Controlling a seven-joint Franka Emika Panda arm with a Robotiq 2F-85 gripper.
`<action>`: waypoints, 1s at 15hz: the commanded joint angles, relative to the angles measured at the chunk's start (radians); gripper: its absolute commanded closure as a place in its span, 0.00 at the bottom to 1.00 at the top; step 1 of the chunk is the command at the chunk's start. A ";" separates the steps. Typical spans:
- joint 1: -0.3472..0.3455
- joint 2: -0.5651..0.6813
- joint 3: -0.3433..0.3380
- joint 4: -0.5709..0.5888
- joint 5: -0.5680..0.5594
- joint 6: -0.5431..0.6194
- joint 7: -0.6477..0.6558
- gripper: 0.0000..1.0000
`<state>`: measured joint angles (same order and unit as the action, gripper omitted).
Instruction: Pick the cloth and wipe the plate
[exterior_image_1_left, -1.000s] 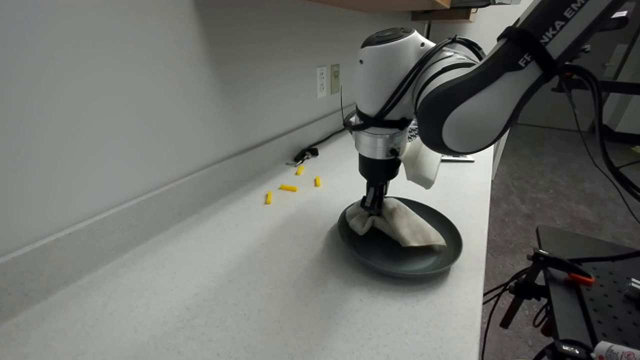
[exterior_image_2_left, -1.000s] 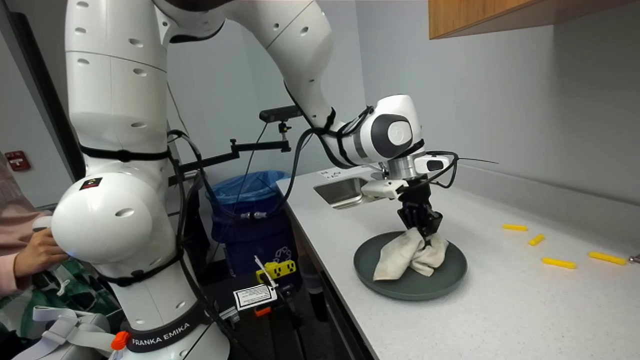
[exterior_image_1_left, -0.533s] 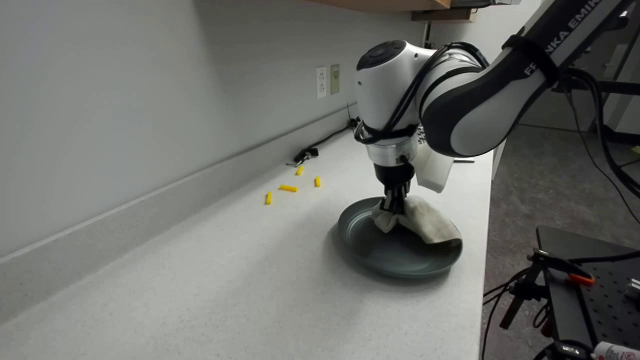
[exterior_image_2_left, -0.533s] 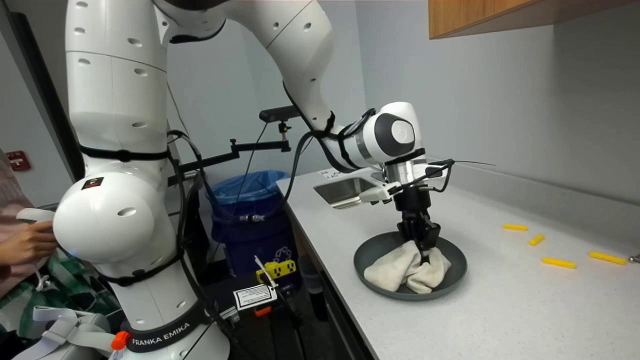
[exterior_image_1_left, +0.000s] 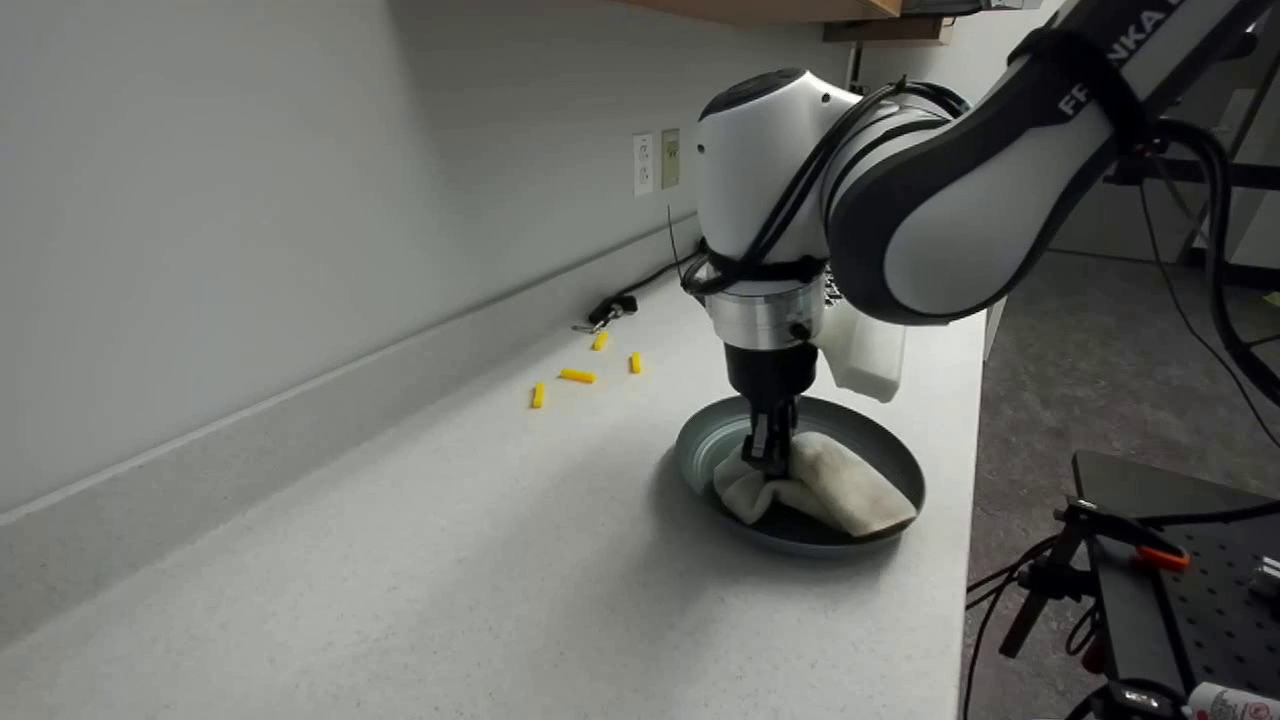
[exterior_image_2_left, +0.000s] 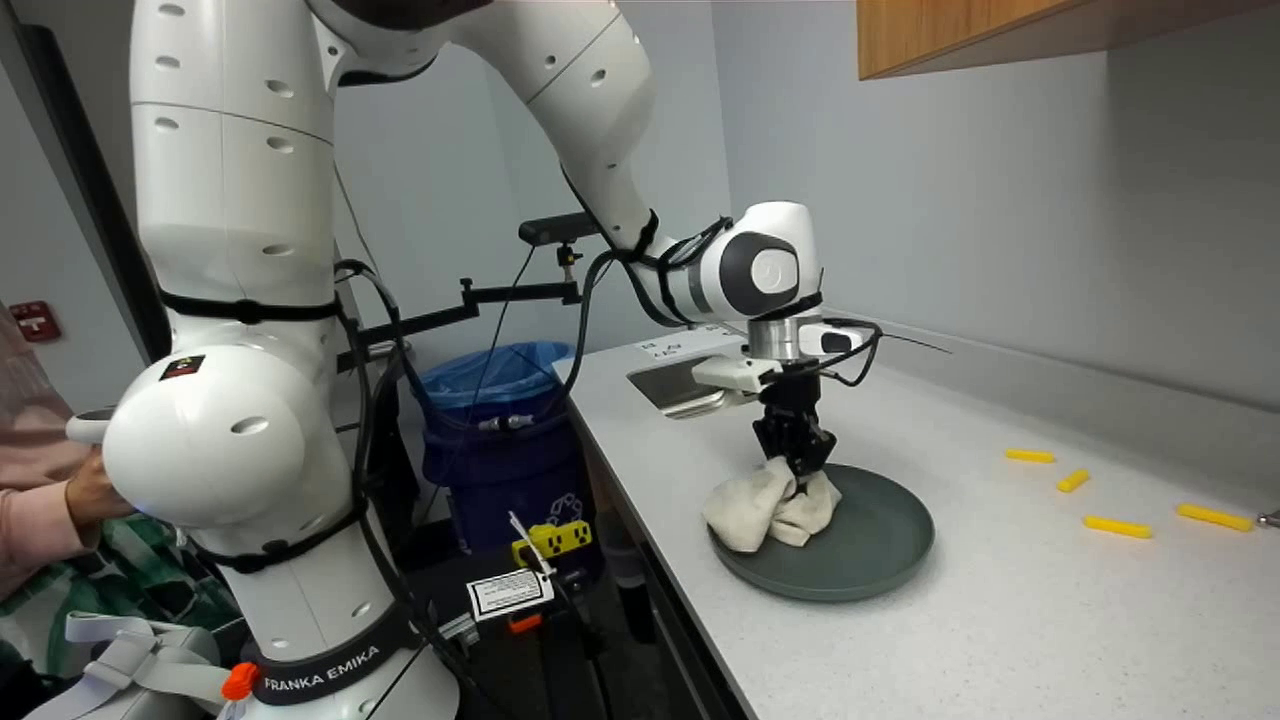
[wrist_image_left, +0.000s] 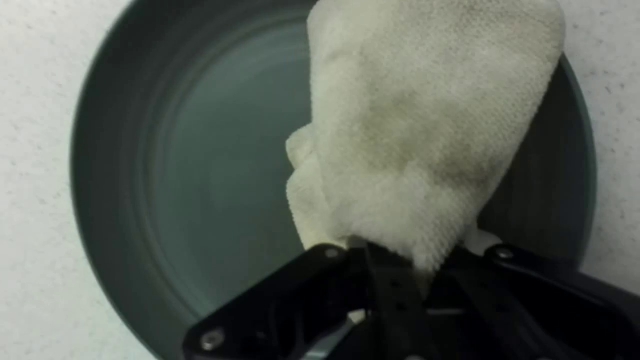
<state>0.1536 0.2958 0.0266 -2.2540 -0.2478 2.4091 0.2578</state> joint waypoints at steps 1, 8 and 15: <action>-0.038 -0.019 0.021 0.005 0.088 0.089 -0.100 0.98; 0.023 -0.046 -0.115 -0.003 -0.172 0.071 0.158 0.98; 0.036 -0.047 -0.106 -0.015 -0.312 -0.178 0.301 0.98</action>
<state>0.1714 0.2732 -0.0958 -2.2527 -0.5432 2.3305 0.5354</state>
